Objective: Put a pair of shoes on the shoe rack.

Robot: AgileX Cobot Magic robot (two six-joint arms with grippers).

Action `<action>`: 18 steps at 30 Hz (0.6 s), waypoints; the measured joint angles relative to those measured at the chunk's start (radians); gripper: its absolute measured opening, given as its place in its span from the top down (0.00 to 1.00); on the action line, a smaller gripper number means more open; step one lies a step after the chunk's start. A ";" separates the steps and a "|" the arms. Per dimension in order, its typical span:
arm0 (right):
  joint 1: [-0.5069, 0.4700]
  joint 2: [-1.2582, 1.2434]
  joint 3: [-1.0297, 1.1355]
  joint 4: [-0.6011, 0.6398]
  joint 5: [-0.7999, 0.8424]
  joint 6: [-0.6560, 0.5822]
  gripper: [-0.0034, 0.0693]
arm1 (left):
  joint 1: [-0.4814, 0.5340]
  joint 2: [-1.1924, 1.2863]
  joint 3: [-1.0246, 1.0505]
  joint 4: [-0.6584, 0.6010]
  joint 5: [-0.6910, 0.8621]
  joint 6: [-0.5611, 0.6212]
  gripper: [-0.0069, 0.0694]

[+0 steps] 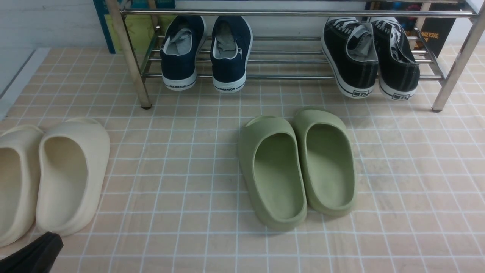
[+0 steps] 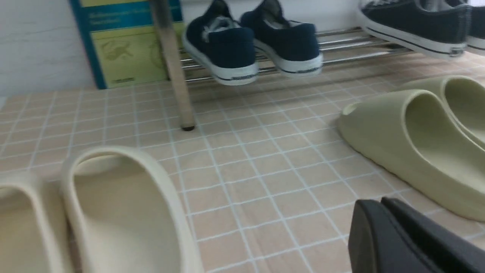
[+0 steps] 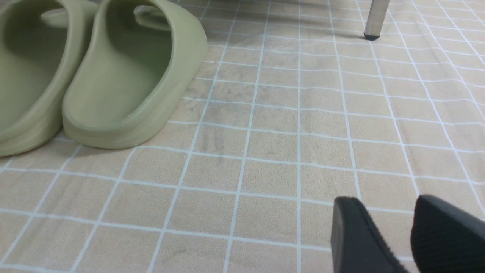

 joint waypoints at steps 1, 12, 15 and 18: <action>0.000 0.000 0.000 0.000 0.000 0.000 0.62 | 0.034 0.000 0.014 -0.011 -0.033 0.000 0.87; 0.000 0.000 0.000 0.000 0.000 0.000 0.62 | 0.210 0.000 0.078 -0.037 -0.061 0.000 0.86; 0.000 0.000 0.000 0.000 0.000 0.000 0.62 | 0.210 0.000 0.078 -0.054 0.044 0.000 0.86; 0.000 0.000 0.000 0.000 0.000 0.000 0.62 | 0.210 0.000 0.079 -0.088 0.168 0.010 0.86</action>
